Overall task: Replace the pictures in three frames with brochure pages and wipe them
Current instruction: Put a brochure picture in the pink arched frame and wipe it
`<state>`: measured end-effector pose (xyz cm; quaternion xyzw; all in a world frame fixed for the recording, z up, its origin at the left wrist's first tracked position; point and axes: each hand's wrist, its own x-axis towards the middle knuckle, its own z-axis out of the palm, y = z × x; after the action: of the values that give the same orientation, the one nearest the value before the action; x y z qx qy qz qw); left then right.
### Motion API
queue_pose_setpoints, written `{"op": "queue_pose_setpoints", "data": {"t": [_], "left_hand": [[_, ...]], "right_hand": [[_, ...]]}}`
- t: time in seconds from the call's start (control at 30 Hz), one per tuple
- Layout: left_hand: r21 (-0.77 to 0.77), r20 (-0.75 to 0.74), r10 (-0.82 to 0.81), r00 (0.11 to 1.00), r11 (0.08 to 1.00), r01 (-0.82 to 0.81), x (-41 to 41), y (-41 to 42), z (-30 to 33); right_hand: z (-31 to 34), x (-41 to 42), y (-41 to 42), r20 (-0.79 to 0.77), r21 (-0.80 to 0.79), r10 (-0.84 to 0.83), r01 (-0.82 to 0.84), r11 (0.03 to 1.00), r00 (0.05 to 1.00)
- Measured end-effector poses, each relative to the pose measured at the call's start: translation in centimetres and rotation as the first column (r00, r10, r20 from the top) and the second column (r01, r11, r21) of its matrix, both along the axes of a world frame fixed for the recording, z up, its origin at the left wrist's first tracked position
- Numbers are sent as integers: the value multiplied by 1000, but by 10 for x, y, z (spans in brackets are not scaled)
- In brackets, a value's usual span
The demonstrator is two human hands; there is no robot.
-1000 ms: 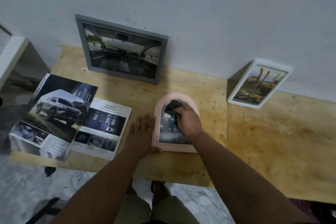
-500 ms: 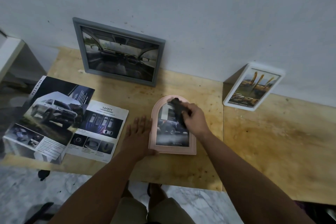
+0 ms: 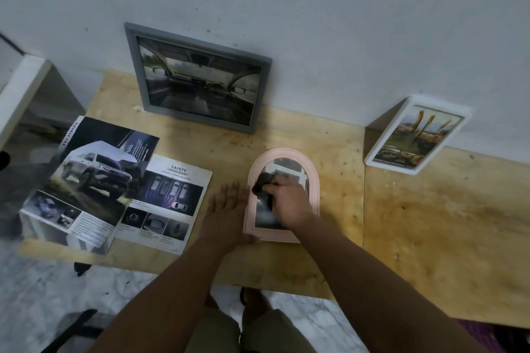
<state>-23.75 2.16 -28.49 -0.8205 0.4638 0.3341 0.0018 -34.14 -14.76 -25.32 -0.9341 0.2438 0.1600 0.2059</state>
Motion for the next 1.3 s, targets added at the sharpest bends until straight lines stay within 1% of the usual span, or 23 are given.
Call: {"op": "queue_pose_setpoints", "data": {"t": [0.1, 0.23, 0.33, 0.4, 0.43, 0.5, 0.53, 0.6, 0.63, 0.67, 0.73, 0.8, 0.87, 0.9, 0.93, 0.97, 1.0, 1.03, 1.07, 1.1, 1.2, 1.27, 1.3], "left_hand": [[-2, 2, 4, 1000, 1000, -4, 0, 0, -1], [-2, -12, 6, 1000, 1000, -6, 1, 1, 1], [1, -15, -5, 1000, 1000, 5, 1, 0, 2], [13, -17, -16, 1000, 1000, 16, 2, 0, 4], [19, -18, -22, 1000, 1000, 22, 2, -1, 6], [25, -18, -27, 999, 999, 28, 2, -1, 8], [23, -19, -30, 999, 999, 30, 2, -1, 9], [15, -18, -37, 999, 999, 38, 2, -1, 11], [17, -19, -40, 999, 999, 40, 3, -1, 11], [20, -21, -41, 999, 999, 41, 3, -1, 11], [30, -32, -44, 999, 999, 44, 3, -1, 12], [54, -37, -53, 998, 997, 55, 3, -3, 14], [72, -35, -60, 998, 995, 63, 3, -5, 16], [79, -36, -61, 997, 995, 64, 4, -6, 17], [85, -36, -61, 997, 994, 64, 4, -7, 18], [91, -36, -61, 997, 994, 64, 5, -8, 19], [98, -34, -64, 997, 993, 67, 5, -9, 19], [107, -32, -67, 997, 992, 70, 6, -11, 19], [114, -29, -66, 997, 991, 69, 7, -12, 19], [115, -26, -61, 998, 991, 63, 7, -13, 19], [88, 27, -43, 999, 995, 41, 6, -16, 19], [16, 88, 7, 996, 1000, -8, 4, -20, 22], [-29, 110, 53, 993, 998, -50, 4, -22, 25]], "right_hand": [[2, -11, 11, -68, -2, 59, -59, 998, 996], [8, -23, 24, -85, 41, 90, -86, 995, 992], [11, -29, 30, -71, 98, 110, -103, 990, 991], [16, -29, 26, -67, 189, 132, -117, 975, 989], [20, -26, 22, -92, 280, 119, -89, 956, 989], [30, -23, 12, -186, 441, 24, 61, 896, 982], [36, -23, 6, -221, 477, -59, 160, 864, 974], [47, -32, -7, -183, 555, -290, 342, 758, 939], [53, -42, -13, -148, 613, -431, 424, 666, 890], [59, -56, -19, -127, 674, -565, 489, 554, 815], [68, -91, -30, -113, 747, -770, 565, 352, 628], [68, -130, -41, -115, 746, -894, 632, 210, 433], [63, -169, -49, -130, 733, -963, 678, 66, 235], [59, -186, -51, -140, 717, -975, 696, 22, 175], [53, -202, -52, -134, 672, -977, 740, 35, 168], [47, -215, -52, -117, 577, -967, 808, 118, 225], [41, -226, -50, -106, 441, -941, 864, 244, 320], [34, -234, -48, -109, 301, -908, 884, 358, 404], [29, -238, -45, -121, 187, -882, 883, 432, 457], [28, -240, -42, -138, 121, -873, 882, 455, 469], [36, -231, -37, -188, -40, -884, 896, 442, 428], [43, -217, -37, -117, -136, -876, 866, 482, 469], [46, -208, -38, -41, -130, -863, 854, 504, 503]]}}
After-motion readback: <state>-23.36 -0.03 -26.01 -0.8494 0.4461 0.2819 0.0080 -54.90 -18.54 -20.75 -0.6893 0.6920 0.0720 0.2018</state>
